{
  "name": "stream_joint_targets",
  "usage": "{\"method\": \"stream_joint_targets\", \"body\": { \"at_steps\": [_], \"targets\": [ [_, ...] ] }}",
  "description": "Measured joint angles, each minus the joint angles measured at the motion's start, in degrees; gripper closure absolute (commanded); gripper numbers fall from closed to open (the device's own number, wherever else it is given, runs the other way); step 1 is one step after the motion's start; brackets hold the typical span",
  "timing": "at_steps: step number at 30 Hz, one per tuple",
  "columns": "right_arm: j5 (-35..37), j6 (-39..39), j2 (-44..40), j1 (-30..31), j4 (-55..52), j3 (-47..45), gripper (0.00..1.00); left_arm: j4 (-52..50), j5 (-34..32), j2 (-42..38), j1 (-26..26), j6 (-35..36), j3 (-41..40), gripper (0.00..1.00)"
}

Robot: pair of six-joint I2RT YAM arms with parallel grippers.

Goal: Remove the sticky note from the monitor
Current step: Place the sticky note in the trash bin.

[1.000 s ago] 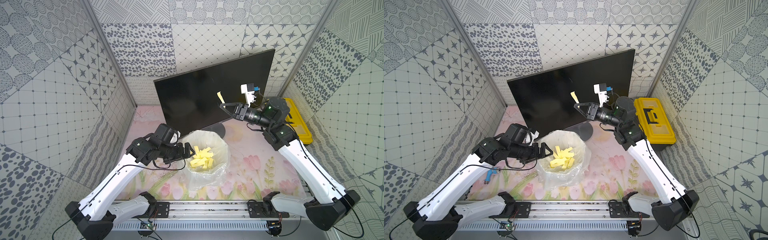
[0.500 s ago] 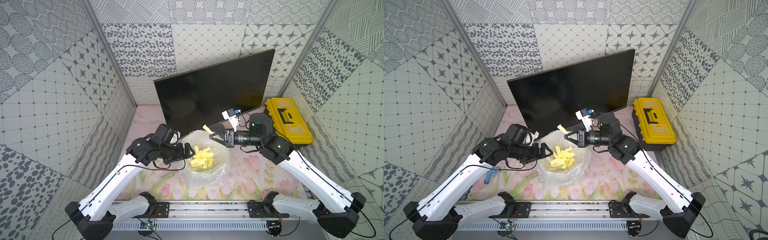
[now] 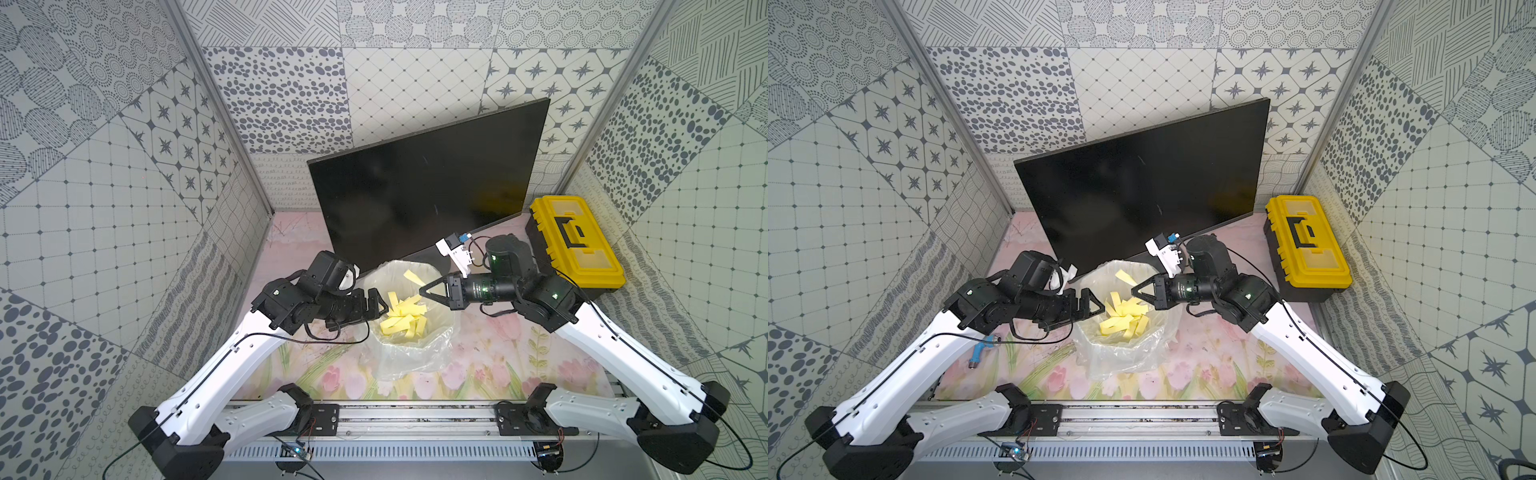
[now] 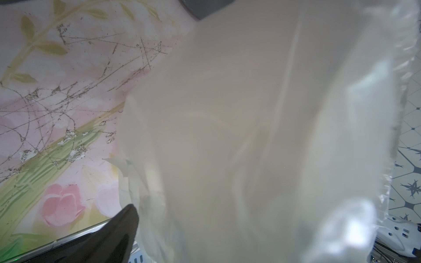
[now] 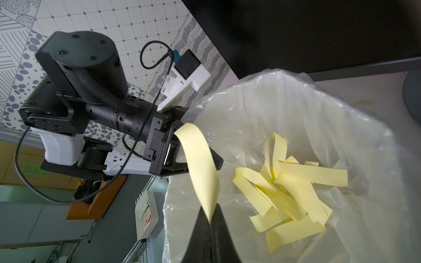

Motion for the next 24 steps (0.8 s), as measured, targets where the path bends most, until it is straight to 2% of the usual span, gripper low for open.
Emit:
{"method": "stream_joint_targets", "body": {
  "at_steps": [4,8,10,13,24],
  "targets": [
    [0.76,-1.22,1.84,0.63,-1.42,0.09,0.80,0.52,-0.35,-0.17,0.00,-0.02,-0.09,0.01],
    [1.46,-2.05,3.02,0.90,-2.64,0.59,0.52,1.27,-0.72,-0.39,0.00,-0.02,-0.09,0.01],
    [1.70,-2.43,3.15,0.94,-2.67,0.94,0.43,1.38,-0.76,-0.46,0.00,-0.02,-0.09,0.01],
    [1.95,-2.75,3.15,1.03,-2.86,1.86,0.38,1.38,-0.79,-0.48,0.00,-0.02,-0.09,0.01],
    [2.10,-3.06,3.26,1.16,-3.28,5.51,0.27,1.42,-0.96,-0.61,0.00,0.00,-0.02,0.01]
  ]
}}
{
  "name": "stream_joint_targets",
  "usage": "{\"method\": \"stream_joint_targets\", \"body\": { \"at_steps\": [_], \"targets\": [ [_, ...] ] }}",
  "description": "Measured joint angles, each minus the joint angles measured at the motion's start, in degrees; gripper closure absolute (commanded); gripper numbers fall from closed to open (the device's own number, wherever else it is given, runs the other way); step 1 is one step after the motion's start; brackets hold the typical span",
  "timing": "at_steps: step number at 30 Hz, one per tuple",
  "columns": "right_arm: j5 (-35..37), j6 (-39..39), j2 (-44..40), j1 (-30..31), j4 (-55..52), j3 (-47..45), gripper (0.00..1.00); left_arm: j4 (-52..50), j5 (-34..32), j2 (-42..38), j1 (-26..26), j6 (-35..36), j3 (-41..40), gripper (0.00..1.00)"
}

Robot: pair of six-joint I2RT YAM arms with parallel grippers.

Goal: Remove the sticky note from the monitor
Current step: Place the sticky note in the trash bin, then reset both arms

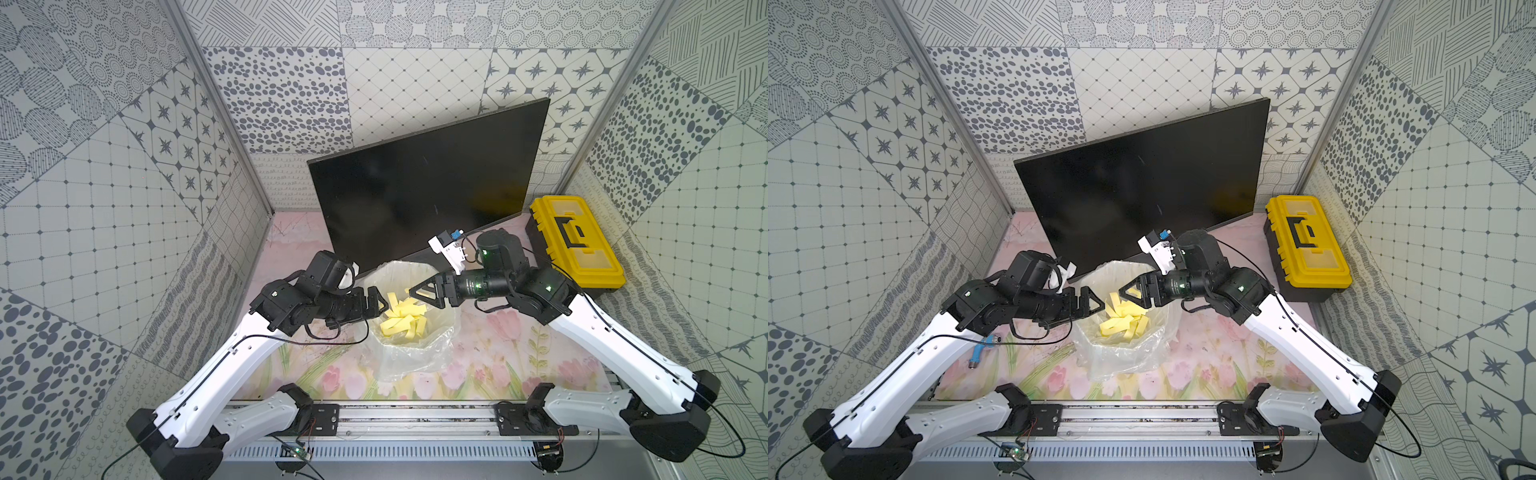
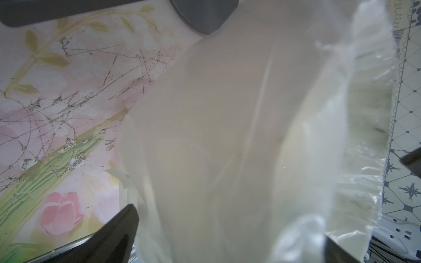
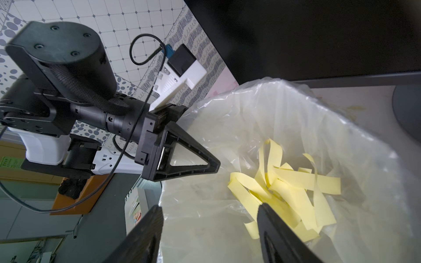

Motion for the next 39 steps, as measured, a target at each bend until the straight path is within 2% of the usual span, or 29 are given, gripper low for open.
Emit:
{"method": "stream_joint_targets", "body": {
  "at_steps": [8,12,24,31,39],
  "targets": [
    [-0.04,0.37,0.39,0.02,1.95,1.95,0.19,-0.90,-2.01,-0.50,0.00,1.49,3.89,0.01],
    [0.22,0.72,0.44,0.02,2.62,2.62,0.02,-2.16,-5.42,-1.11,0.00,3.56,7.61,0.01],
    [6.05,-1.05,0.35,-1.95,4.15,11.78,0.02,-1.03,-22.80,-6.29,-0.04,12.76,17.05,0.01],
    [17.81,-4.76,-3.50,-9.51,4.74,15.08,0.02,7.39,-35.32,-7.63,-0.09,21.53,17.73,0.01],
    [36.98,-10.86,-8.83,-17.27,5.09,17.27,0.02,22.45,-45.90,-4.70,0.42,35.23,18.36,0.01]
  ]
}}
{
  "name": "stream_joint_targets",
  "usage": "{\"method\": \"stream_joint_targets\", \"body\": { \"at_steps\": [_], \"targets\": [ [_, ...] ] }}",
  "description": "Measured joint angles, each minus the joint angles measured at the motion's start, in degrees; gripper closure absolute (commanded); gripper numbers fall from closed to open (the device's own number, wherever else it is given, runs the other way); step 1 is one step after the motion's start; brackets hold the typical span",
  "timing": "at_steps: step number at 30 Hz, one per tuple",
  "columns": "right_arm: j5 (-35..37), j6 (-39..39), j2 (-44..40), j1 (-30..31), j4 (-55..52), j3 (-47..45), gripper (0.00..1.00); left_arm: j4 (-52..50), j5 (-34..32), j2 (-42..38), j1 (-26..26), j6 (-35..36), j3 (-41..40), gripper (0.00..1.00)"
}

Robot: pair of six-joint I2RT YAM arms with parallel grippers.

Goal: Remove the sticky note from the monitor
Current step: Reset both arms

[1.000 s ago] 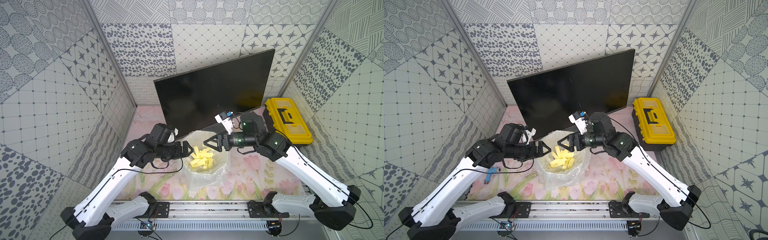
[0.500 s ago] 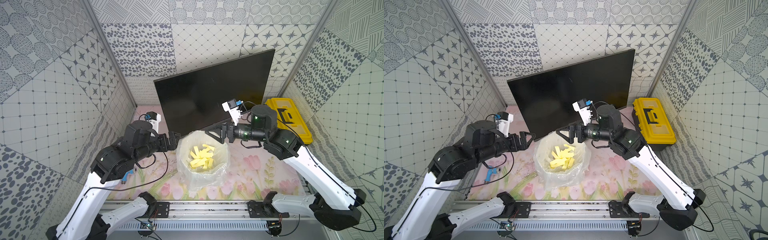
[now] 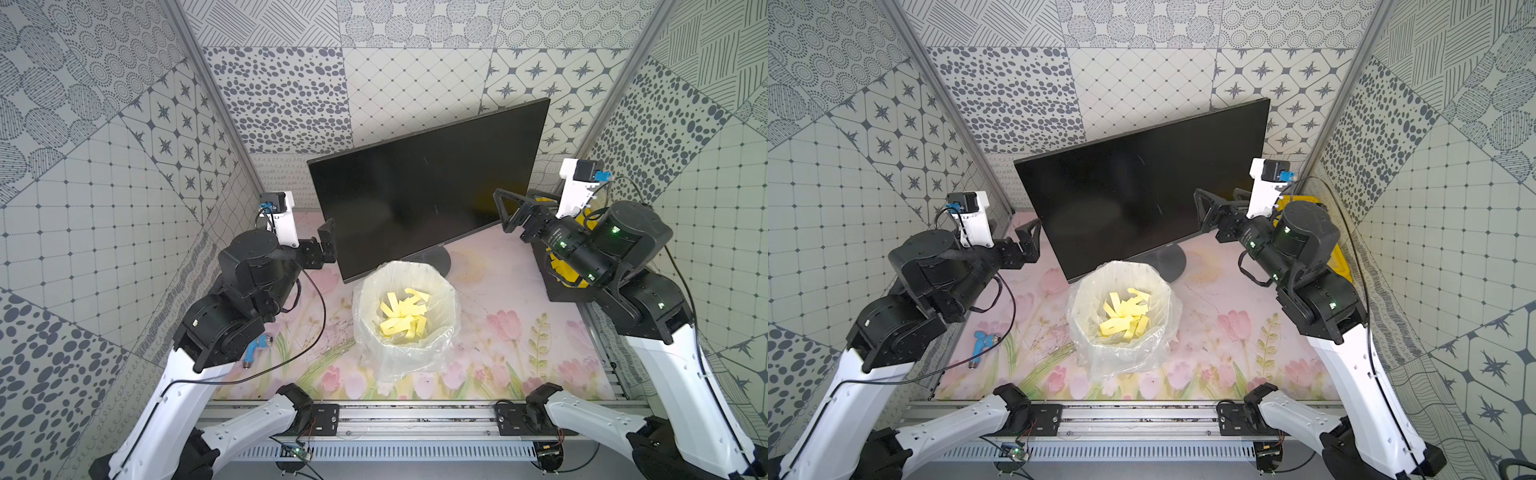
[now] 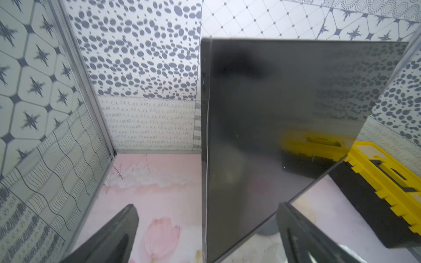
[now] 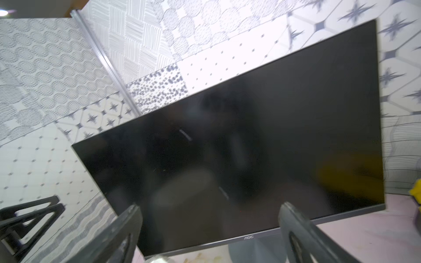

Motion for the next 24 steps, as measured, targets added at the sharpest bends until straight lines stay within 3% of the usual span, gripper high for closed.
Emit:
{"method": "stream_joint_targets", "body": {
  "at_steps": [5,9,18,24],
  "targets": [
    [7.80,-2.36,0.09,-5.03,0.11,0.39,0.02,5.77,-0.66,4.72,7.15,4.63,2.03,0.01],
    [10.10,-1.88,0.90,-11.61,0.07,0.33,0.02,9.07,-0.63,7.69,13.29,5.40,2.69,0.01],
    [8.20,5.51,2.19,-26.88,0.09,-2.89,0.02,14.21,-2.62,10.93,22.69,4.07,-0.17,0.01],
    [5.57,10.38,4.26,-33.22,0.17,-8.00,0.02,16.31,-5.70,11.06,27.87,0.28,-5.79,0.01]
  ]
}}
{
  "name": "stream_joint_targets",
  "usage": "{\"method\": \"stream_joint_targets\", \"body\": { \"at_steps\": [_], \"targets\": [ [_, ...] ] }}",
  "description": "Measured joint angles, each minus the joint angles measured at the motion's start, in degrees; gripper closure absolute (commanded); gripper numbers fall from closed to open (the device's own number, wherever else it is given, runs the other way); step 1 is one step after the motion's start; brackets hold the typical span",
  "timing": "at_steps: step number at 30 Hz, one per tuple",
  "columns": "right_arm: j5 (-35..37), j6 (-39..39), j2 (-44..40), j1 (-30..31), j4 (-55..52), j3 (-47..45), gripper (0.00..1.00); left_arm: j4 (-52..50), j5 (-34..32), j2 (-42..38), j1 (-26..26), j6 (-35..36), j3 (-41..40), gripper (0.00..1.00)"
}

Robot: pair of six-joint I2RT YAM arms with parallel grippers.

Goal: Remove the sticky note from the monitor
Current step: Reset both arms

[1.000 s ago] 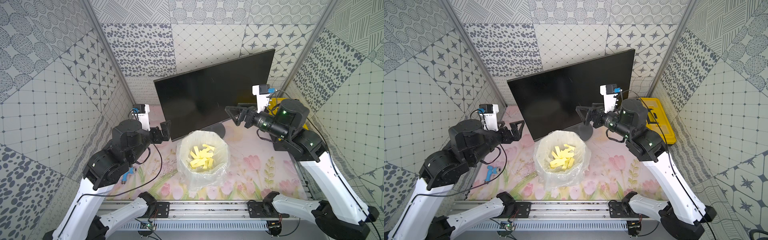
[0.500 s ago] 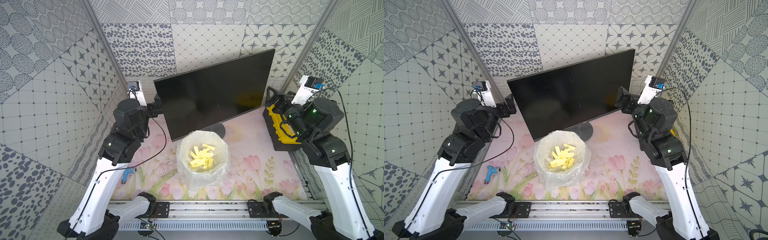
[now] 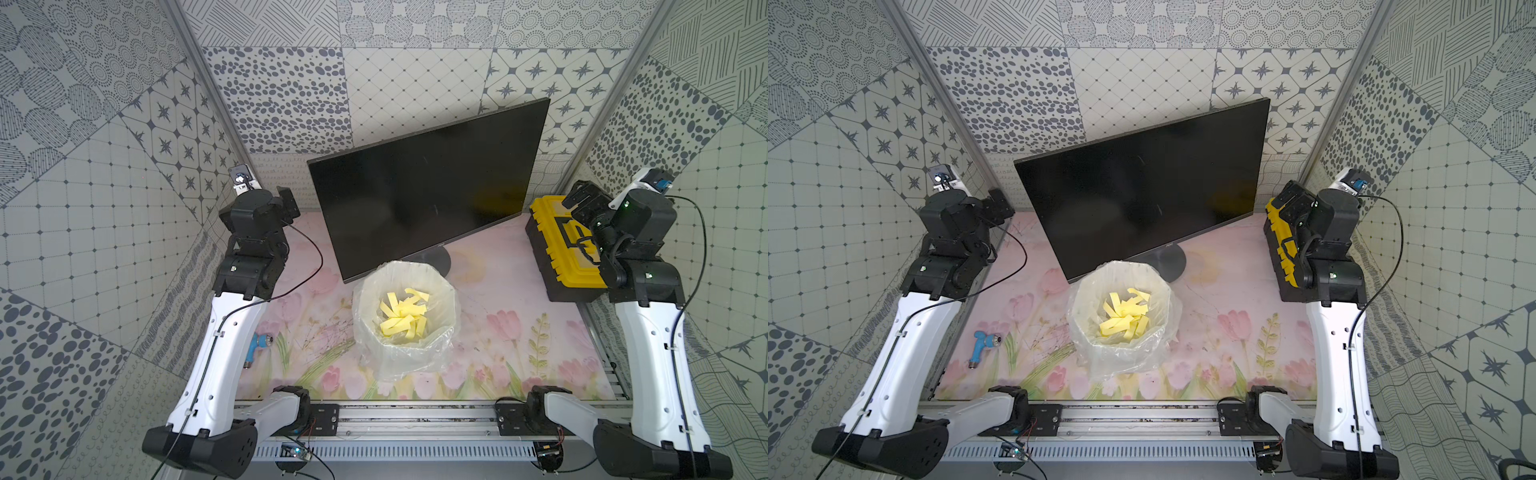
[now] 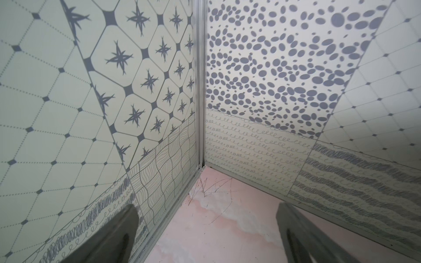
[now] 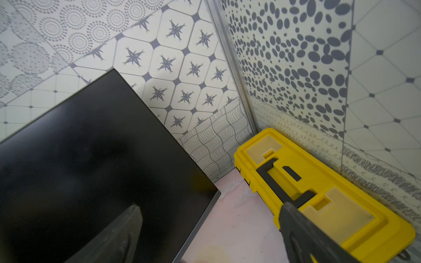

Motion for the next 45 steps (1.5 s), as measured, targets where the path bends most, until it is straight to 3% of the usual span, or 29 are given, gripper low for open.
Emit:
{"method": "stream_joint_targets", "body": {
  "at_steps": [6,16,27,34,38,45],
  "targets": [
    [0.50,-0.11,0.37,-2.08,3.80,-8.68,0.02,2.25,-0.15,2.01,2.49,-2.47,-6.40,0.01],
    [3.80,-11.06,4.70,-1.99,20.98,-28.68,0.02,10.69,6.08,5.57,3.65,-0.98,-20.63,0.01],
    [4.74,-20.59,12.17,7.43,43.98,-54.38,0.02,23.61,19.82,7.78,3.98,2.73,-38.77,0.01],
    [2.97,-25.16,17.20,10.34,58.53,-60.22,0.02,32.76,29.16,11.47,4.09,3.58,-47.45,0.01],
    [1.88,-25.92,22.29,10.40,71.32,-62.60,0.02,36.59,34.71,13.46,4.11,3.87,-48.22,0.01],
    [0.74,-25.99,24.44,10.23,77.07,-64.17,0.02,42.32,40.63,11.65,4.11,3.56,-52.11,0.01]
  ]
}}
